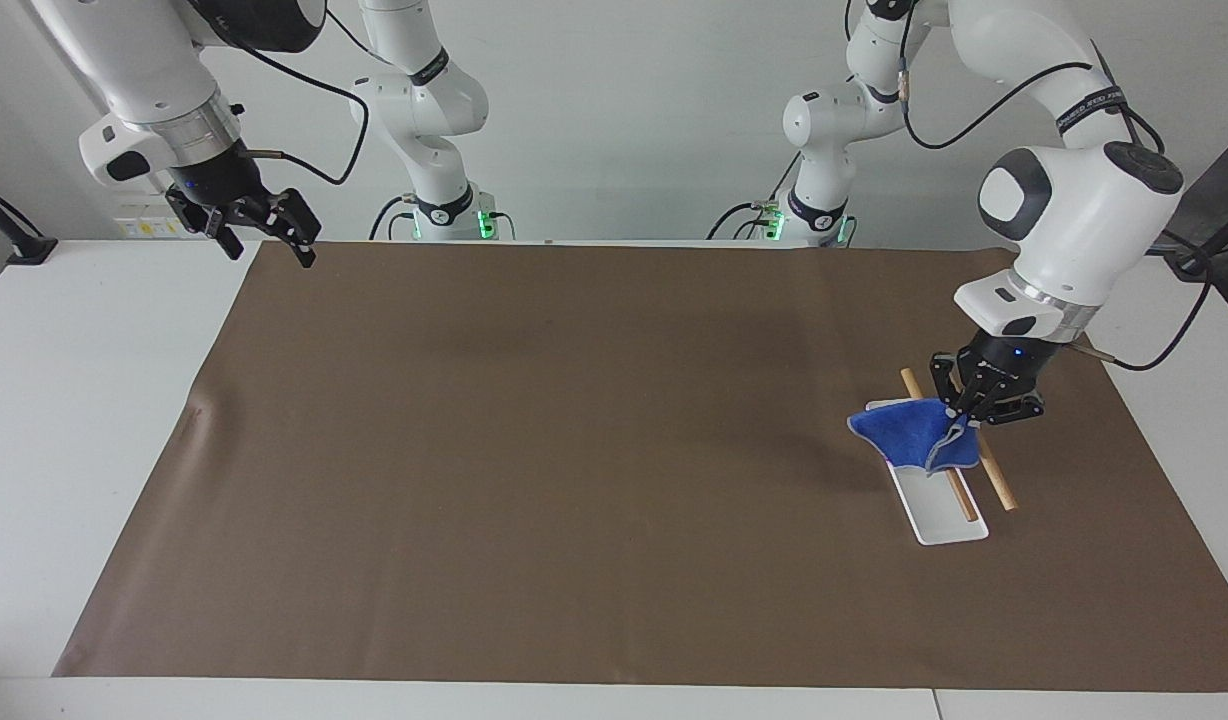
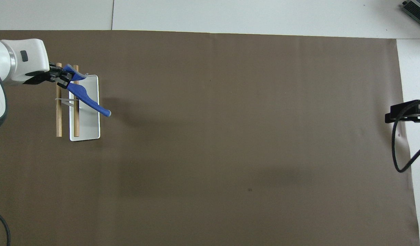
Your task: Right arm passes towel to left arm to hang
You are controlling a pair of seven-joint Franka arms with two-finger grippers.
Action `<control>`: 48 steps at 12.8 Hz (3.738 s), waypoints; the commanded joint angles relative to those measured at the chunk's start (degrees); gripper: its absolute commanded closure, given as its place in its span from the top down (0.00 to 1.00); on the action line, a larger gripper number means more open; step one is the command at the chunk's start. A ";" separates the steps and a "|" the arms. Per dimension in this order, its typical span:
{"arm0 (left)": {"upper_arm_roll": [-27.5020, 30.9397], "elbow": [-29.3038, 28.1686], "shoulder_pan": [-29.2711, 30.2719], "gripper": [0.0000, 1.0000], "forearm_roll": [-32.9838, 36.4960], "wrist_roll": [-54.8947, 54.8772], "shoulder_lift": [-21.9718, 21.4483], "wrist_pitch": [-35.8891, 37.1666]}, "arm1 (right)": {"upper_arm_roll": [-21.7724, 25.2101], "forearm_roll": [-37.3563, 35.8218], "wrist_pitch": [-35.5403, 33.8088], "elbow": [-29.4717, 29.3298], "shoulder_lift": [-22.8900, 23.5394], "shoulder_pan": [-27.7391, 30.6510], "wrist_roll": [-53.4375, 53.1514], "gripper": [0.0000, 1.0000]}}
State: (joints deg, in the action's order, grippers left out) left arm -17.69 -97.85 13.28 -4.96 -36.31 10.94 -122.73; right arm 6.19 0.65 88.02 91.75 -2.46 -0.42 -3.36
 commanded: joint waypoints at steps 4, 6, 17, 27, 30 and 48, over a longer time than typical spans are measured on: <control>1.43 -1.11 2.28 0.00 1.18 -8.50 -0.57 1.36 | -0.30 0.05 0.05 1.68 -1.50 -0.02 -1.04 1.00; 2.74 -3.03 2.37 0.00 1.18 -12.54 -1.27 0.13 | -0.30 0.14 0.05 1.68 -1.50 -0.02 -0.95 1.00; 7.32 -7.69 2.46 0.00 4.60 -17.65 -3.38 -1.98 | -0.30 0.14 0.05 1.77 -1.50 -0.37 -0.16 1.00; 7.59 -14.91 0.35 0.00 7.07 -9.05 -6.64 -6.73 | -0.30 0.14 0.13 1.77 -1.50 -0.37 0.02 1.00; 6.80 -14.91 0.26 0.00 7.07 -6.67 -6.64 -6.73 | -0.30 0.05 0.13 1.77 -1.50 -0.37 0.02 1.00; 4.77 -9.63 0.87 0.00 7.33 -8.86 -5.06 -4.79 | -0.30 0.14 0.13 1.77 -1.50 -0.37 0.02 1.00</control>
State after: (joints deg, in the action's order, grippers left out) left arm -12.98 -107.75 13.96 0.99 -44.20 5.96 -128.29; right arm 6.14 0.65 88.02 91.85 -2.47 -0.93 -3.36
